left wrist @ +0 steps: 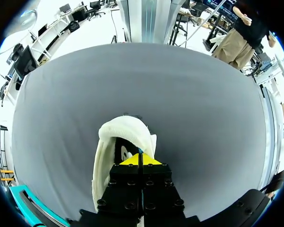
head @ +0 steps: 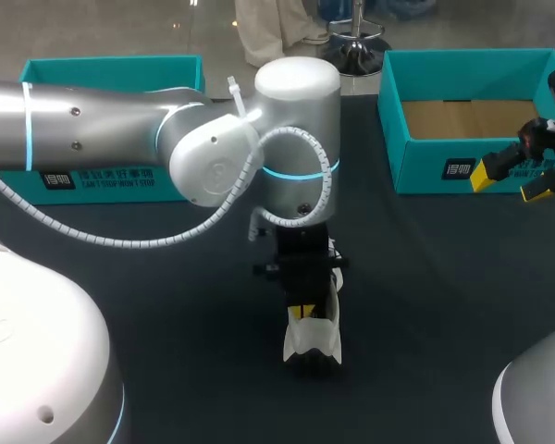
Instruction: Take the shoe out of the shoebox, open the shoe tongue, remove and reinsert the insole, then place the shoe into the shoebox
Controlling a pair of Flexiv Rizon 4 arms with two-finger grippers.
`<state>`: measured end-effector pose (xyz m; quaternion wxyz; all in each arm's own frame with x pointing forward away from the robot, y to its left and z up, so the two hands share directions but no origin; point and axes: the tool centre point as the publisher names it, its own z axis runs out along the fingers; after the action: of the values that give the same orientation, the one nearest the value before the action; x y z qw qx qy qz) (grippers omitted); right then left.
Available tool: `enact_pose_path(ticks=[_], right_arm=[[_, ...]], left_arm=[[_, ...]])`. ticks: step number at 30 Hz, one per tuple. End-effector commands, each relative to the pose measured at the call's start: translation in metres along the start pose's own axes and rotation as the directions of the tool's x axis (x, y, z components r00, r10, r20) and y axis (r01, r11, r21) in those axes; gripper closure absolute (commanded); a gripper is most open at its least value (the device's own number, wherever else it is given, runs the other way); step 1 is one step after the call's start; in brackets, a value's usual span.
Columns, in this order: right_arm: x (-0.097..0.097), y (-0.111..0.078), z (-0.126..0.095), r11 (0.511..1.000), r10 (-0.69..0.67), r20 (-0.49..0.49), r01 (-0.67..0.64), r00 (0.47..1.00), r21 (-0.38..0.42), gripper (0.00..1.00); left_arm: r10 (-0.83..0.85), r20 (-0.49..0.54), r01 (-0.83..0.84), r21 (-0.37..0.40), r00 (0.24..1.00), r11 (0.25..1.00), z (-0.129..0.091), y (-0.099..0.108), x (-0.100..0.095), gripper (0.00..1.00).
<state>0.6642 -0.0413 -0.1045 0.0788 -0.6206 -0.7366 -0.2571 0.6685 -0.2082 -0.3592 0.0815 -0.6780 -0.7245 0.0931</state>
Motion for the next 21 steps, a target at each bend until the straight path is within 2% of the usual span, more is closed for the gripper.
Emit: enact_pose_path(ticks=[1,12,21], right_arm=[[0.0,0.004,0.001,1.0,0.002,0.002,-0.002,1.0,0.008,0.0],[0.0,0.004,0.001,1.0,0.002,0.002,-0.002,1.0,0.008,0.0],[0.0,0.004,0.001,1.0,0.002,0.002,-0.002,1.0,0.008,0.0]], left_arm=[[-0.006,-0.015,0.006,0.002,1.0,1.0,0.01,0.004,-0.011,1.0],[0.026,-0.028,-0.027,-0.006,0.999,1.0,0.005,0.001,-0.011,1.0],[0.032,-0.09,-0.033,-0.004,0.995,0.999,0.038,0.009,-0.015,1.0]])
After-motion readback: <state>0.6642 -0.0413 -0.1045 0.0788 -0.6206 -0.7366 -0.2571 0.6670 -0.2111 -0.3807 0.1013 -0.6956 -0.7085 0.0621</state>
